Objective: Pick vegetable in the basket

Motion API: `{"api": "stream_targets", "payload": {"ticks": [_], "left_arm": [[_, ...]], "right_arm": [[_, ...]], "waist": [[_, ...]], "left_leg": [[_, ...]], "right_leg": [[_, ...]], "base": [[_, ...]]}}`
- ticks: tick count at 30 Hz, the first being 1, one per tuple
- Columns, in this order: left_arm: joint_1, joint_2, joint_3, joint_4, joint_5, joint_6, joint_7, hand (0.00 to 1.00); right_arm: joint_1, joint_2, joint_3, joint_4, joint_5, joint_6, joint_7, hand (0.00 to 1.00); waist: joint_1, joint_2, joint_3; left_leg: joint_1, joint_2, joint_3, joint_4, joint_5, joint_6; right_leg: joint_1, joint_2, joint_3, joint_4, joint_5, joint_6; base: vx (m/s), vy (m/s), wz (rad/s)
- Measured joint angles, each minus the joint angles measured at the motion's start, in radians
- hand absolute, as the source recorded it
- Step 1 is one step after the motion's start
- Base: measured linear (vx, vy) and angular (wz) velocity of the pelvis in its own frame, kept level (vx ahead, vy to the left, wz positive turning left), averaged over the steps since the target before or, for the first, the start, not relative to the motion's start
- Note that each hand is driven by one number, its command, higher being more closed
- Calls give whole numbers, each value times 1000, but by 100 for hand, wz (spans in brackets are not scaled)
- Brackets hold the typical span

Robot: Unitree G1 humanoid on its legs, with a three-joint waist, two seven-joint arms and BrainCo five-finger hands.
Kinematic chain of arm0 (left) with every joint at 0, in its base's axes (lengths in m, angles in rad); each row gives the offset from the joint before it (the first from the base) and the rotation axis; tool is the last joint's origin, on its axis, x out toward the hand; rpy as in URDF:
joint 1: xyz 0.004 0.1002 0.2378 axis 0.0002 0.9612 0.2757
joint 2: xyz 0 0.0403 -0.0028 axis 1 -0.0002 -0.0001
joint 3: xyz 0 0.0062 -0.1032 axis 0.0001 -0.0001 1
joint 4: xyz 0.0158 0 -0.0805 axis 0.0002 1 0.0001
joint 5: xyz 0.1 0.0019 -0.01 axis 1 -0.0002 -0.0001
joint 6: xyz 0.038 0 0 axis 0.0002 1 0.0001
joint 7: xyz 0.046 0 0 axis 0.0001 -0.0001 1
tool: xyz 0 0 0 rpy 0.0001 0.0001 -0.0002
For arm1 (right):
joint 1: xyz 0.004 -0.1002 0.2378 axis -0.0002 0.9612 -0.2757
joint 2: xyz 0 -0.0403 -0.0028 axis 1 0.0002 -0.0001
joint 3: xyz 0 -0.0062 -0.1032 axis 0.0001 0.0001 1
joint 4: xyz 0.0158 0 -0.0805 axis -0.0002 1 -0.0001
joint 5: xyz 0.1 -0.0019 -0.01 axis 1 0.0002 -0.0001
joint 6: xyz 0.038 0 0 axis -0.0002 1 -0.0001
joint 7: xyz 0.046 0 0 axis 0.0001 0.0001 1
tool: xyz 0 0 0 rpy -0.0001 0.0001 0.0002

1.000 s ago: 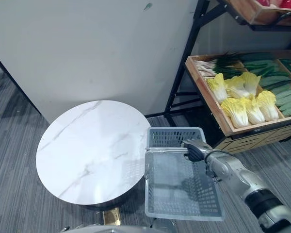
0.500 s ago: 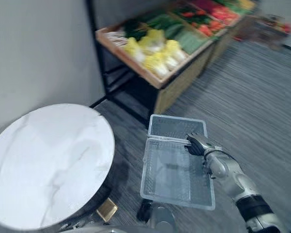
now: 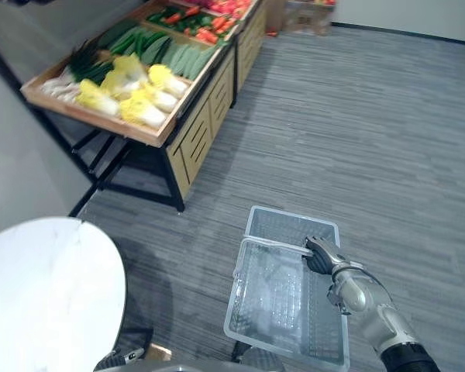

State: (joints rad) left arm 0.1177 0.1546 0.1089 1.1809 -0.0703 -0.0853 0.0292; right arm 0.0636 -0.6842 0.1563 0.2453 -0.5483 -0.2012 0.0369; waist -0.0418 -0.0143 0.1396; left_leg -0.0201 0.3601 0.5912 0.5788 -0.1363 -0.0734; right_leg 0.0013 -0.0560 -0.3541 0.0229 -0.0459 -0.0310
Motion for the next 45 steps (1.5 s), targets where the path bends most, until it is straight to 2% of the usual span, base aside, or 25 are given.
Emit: {"api": "stream_targets", "payload": {"ticks": [1, 4, 8, 9, 10, 12, 17, 18, 20, 23, 24, 25, 27, 28, 30, 32, 33, 35, 37, 38, 39, 41, 42, 43, 45], "left_arm": [[6, -14, 0, -12, -7, -1, 6, 0], [28, -31, 15, -42, -32, -10, 10, 0], [28, -40, 16, -50, -42, -25, 8, 0], [29, -43, 16, -60, -42, -28, 7, 0], [37, -46, 17, -64, -41, -28, 7, 0], [36, -33, 20, -65, -41, -31, 7, 0], [36, -31, 30, -68, -32, -35, 6, 0], [31, -24, 26, -67, -25, -34, 6, 0], [34, -24, 12, -65, -18, -32, 6, 0], [35, -1, -34, -61, 8, -20, 11, 0], [34, 24, -65, -61, 13, -19, 12, 0], [32, 45, -91, -63, 18, -19, 12, 0], [3, 59, -107, -65, 27, -15, 17, 0], [-39, 66, -114, -68, 38, -14, 24, 0], [-102, 72, -134, -94, 47, -14, 35, 0], [-165, 77, -151, -147, 51, -15, 41, 0], [-204, 82, -158, -193, 54, -21, 46, 0], [-248, 90, -163, -255, 54, -36, 55, 0], [-252, 100, -163, -313, 54, -42, 74, 0], [-250, 96, -166, -346, 54, -43, 83, 0], [-245, 83, -168, -352, 53, -44, 86, 0], [-238, 80, -172, -351, 51, -43, 87, 0], [-229, 72, -182, -346, 50, -40, 85, 0], [-223, 66, -182, -340, 50, -40, 85, 0], [-212, 56, -181, -317, 51, -43, 83, 0]], "right_arm": [[-4, 1, 2, 10, 5, 0, -6, 100], [-22, 6, 18, 61, 9, 1, -6, 100], [-27, 6, 18, 101, 8, 2, -6, 100], [-31, 5, 19, 125, 6, 2, -6, 100], [-32, 0, 18, 128, 6, 4, -6, 100], [-35, 13, 22, 133, 6, 2, -6, 100], [-58, 16, 18, 166, 6, -21, -6, 100], [-51, 25, 14, 174, 3, -21, -6, 100], [-41, 45, 5, 199, -2, -20, -6, 100], [-38, 98, -55, 213, -3, -12, -39, 100], [-33, 123, -77, 220, -3, -5, -53, 100], [-19, 139, -87, 228, -2, -3, -65, 100], [-8, 159, -107, 259, -2, -3, -78, 100], [-1, 167, -113, 289, -1, -6, -79, 100], [-5, 180, -119, 330, 0, -1, -77, 100], [-2, 188, -145, 365, -1, 17, -76, 100], [1, 193, -181, 383, 0, 30, -77, 100], [17, 198, -232, 402, 5, 53, -77, 100], [43, 217, -259, 404, 7, 66, -79, 100], [54, 229, -278, 417, 7, 72, -82, 100], [49, 230, -282, 430, 8, 72, -79, 100], [40, 239, -281, 437, 8, 73, -75, 100], [51, 240, -269, 435, 7, 74, -72, 100], [55, 237, -264, 434, 7, 73, -72, 100], [63, 235, -255, 436, 11, 74, -73, 100]], "waist": [[13, 6, 3], [33, 20, 10], [41, 40, 20], [52, 45, 24], [56, 64, 23], [58, 38, 36], [71, 26, 35], [69, 21, 36], [70, 20, 36], [57, 2, 45], [43, -14, 50], [21, -14, 47], [11, -21, 49], [6, -18, 51], [-12, -8, 59], [-32, 0, 69], [-41, 19, 83], [-59, 21, 93], [-69, 5, 88], [-74, 17, 81], [-63, 54, 64], [-56, 61, 61], [-58, 61, 62], [-52, 59, 64], [-31, 47, 71]], "left_leg": [[-27, -66, -134, -32, -31, -10], [-69, -178, -369, -221, -53, -23], [-140, -218, -528, -435, -8, -24], [-133, -232, -574, -463, 52, -45], [-126, -236, -588, -477, 96, -51], [-120, -276, -541, -447, 69, -13], [-105, -351, -514, -402, 16, 49], [-93, -363, -511, -398, -6, 62], [-72, -363, -495, -396, -34, 62], [14, -362, -444, -402, -76, 99], [63, -370, -436, -402, -97, 112], [101, -373, -437, -402, -120, 134], [147, -373, -436, -415, -139, 146], [159, -370, -439, -427, -146, 145], [164, -365, -448, -439, -145, 129], [187, -363, -465, -453, -154, 110], [211, -358, -489, -474, -160, 100], [253, -351, -524, -482, -184, 57], [294, -343, -570, -452, -217, 6], [292, -311, -589, -392, -222, -2], [237, -263, -605, -275, -213, -8], [182, -238, -606, -145, -156, -25], [83, -224, -615, 84, 66, -70], [55, -213, -626, 166, 109, -88], [-31, -177, -572, 397, 92, -77]], "right_leg": [[-1, -2, 57, -8, 5, 5], [-27, 12, 162, -5, 4, 17], [-53, 19, 241, -1, 6, 21], [-54, 14, 267, 1, 3, 30], [-57, 16, 284, 2, 4, 60], [-49, -30, 315, -14, 28, 107], [-34, -98, 358, -43, 47, 151], [-45, -110, 363, -3, 28, 177], [-88, -108, 367, 105, 13, 181], [-248, -106, 380, 521, 7, 144], [-286, -120, 377, 658, 39, 103], [-308, -133, 367, 759, 60, 95], [-343, -142, 307, 826, -4, 80], [-370, -141, 256, 791, -44, 79], [-392, -131, 176, 623, -44, 78], [-396, -111, 159, 391, -16, 108], [-393, -99, 166, 233, 20, 120], [-389, -97, 170, 101, 59, 115], [-383, -104, 175, 120, 133, 77], [-398, -91, 161, 195, 204, 61], [-410, -52, 138, 241, 154, 27], [-402, -23, 130, 269, 119, 7], [-332, 3, 121, 264, 63, -12], [-294, 5, 122, 248, 51, -16], [-164, 16, 131, 199, 31, -37]], "base": [[2, 33, -131], [4, 92, -123], [55, 199, -70], [139, 243, -64], [152, 255, -65], [160, 249, -43], [151, 252, -34], [101, 176, -27], [85, 159, -39], [65, 155, -51], [74, 121, -10], [129, 105, -2], [213, 97, -2], [248, 74, -2], [336, 32, 17], [436, -40, 35], [397, -85, 45], [522, -166, 59], [582, -254, 53], [635, -314, 12], [648, -328, -7], [687, -354, -17], [708, -338, -7], [695, -285, -3], [681, -256, -18]]}}
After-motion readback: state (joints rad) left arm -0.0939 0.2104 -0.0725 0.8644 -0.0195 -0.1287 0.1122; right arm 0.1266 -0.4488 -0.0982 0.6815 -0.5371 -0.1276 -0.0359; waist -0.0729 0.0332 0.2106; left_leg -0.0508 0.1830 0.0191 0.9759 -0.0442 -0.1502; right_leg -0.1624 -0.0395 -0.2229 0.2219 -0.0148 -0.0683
